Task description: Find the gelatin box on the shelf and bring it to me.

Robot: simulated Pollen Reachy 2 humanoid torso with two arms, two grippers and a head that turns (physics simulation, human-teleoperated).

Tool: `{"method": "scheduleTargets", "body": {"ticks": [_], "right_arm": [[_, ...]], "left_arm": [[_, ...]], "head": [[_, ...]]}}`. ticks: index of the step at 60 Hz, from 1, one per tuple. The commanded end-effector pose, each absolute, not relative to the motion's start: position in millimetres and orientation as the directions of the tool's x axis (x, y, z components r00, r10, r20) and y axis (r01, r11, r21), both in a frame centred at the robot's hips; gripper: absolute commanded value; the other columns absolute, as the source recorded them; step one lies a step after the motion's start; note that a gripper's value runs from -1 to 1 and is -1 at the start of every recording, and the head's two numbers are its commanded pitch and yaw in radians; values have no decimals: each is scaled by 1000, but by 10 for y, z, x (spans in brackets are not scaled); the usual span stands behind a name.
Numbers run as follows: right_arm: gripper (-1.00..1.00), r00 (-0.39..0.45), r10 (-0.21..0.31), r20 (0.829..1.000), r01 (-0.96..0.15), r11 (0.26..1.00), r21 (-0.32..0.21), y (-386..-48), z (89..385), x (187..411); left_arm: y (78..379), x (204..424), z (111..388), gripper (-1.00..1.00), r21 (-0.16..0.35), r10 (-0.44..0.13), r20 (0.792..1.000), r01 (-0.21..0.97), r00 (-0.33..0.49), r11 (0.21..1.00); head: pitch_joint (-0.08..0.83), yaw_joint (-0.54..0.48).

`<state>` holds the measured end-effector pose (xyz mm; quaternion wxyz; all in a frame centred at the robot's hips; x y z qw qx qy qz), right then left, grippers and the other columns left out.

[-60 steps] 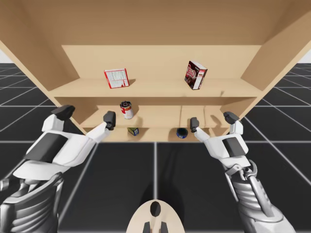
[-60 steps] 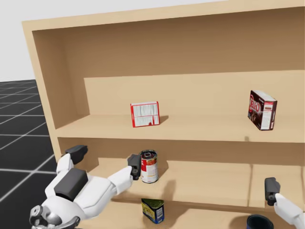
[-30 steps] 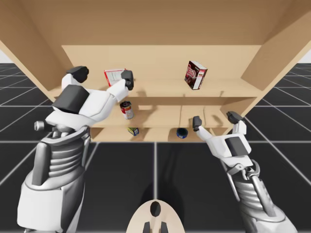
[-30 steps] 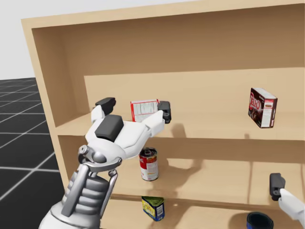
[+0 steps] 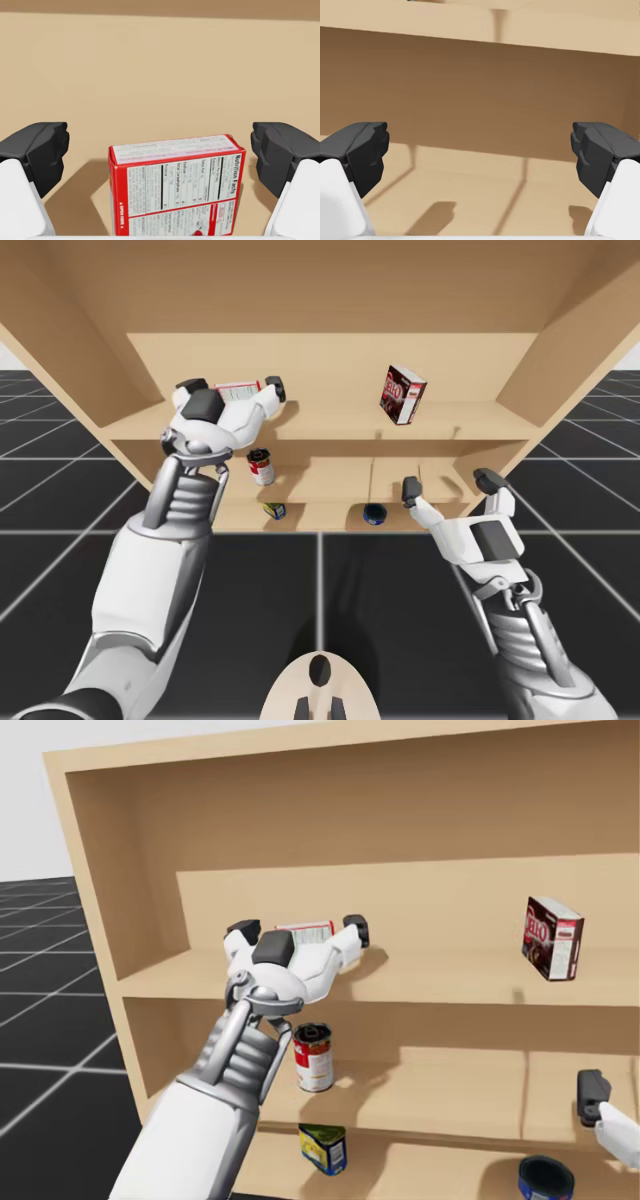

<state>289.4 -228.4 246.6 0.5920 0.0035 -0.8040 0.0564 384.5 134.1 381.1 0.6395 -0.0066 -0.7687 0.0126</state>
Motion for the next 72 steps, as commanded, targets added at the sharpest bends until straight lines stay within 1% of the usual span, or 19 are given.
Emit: {"method": "scheduleTargets", "body": {"ticks": [1, 5, 21, 22, 23, 24, 25, 26, 27, 29, 37, 49, 58, 59, 62, 65, 66, 67, 72], "right_arm": [[-1000, -299, 54, 953, -70, 994, -79, -2289, 2470, 2894], [-1000, -294, 55, 954, -72, 994, -79, -2288, 2463, 2899], [-1000, -289, 55, 956, -73, 994, -79, -2289, 2460, 2910], [-1000, -288, 54, 956, -73, 994, -79, -2290, 2458, 2912], [-1000, -287, 54, 956, -73, 994, -78, -2289, 2458, 2912], [-1000, -287, 54, 956, -73, 994, -78, -2289, 2457, 2913], [-1000, -285, 54, 957, -73, 994, -78, -2291, 2456, 2916], [-1000, -285, 54, 957, -73, 994, -78, -2291, 2456, 2916], [-1000, -284, 54, 957, -73, 994, -78, -2291, 2455, 2915], [-1000, -284, 55, 957, -73, 994, -79, -2293, 2454, 2917], [-1000, -281, 55, 958, -73, 994, -78, -2292, 2452, 2917], [-1000, -282, 53, 958, -71, 995, -76, -2296, 2454, 2915], [-1000, -281, 52, 958, -72, 995, -75, -2296, 2455, 2915], [-1000, -282, 52, 958, -72, 995, -75, -2297, 2456, 2915], [-1000, -281, 52, 958, -71, 995, -74, -2296, 2456, 2919], [-1000, -282, 51, 958, -71, 995, -74, -2297, 2457, 2919], [-1000, -282, 51, 958, -71, 995, -74, -2297, 2458, 2919], [-1000, -282, 51, 958, -71, 995, -74, -2297, 2458, 2919], [-1000, -284, 50, 957, -71, 995, -73, -2297, 2461, 2916]], "left_arm": [[1048, 3950, 3736, -1000, -105, 107, 989, -20, 98, 994], [1038, 3966, 3726, -1000, -116, 119, 986, -27, 119, 993], [982, 3997, 3686, -1000, -127, 126, 978, -9, 164, 992], [978, 4000, 3684, -849, -123, 123, 979, -8, 165, 992], [976, 4003, 3683, -759, -124, 123, 979, -9, 165, 992], [973, 4007, 3681, -527, -123, 123, 978, -10, 166, 992], [965, 4009, 3675, 339, -119, 119, 979, -9, 166, 993], [964, 4008, 3674, 726, -119, 119, 979, -10, 166, 993], [961, 4009, 3671, 939, -119, 120, 979, -11, 166, 993], [954, 4006, 3666, 1000, -122, 122, 978, -7, 168, 992], [946, 3997, 3677, 1000, -125, 122, 979, 8, 160, 992], [978, 3875, 3898, 1000, -116, 113, 990, 36, 81, 993], [1043, 3595, 4192, 1000, -107, 108, 994, 40, -28, 993], [1068, 3518, 4262, 1000, -106, 108, 993, 40, -55, 994], [1119, 3381, 4366, 1000, -111, 114, 989, 43, -92, 993], [1151, 3297, 4412, 1000, -108, 112, 987, 37, -114, 993], [1184, 3216, 4446, 1000, -107, 111, 985, 36, -130, 994], [1184, 3216, 4446, 1000, -107, 111, 985, 36, -130, 994], [1279, 3005, 4480, 1000, -107, 112, 980, 38, -162, 994]], "head": [[205, 210], [208, 213], [221, 220], [222, 220], [223, 221], [224, 221], [225, 221], [226, 221], [226, 221], [229, 221], [233, 218], [232, 213], [232, 210], [232, 209], [232, 209], [233, 209], [232, 209], [232, 209], [233, 208]]}}
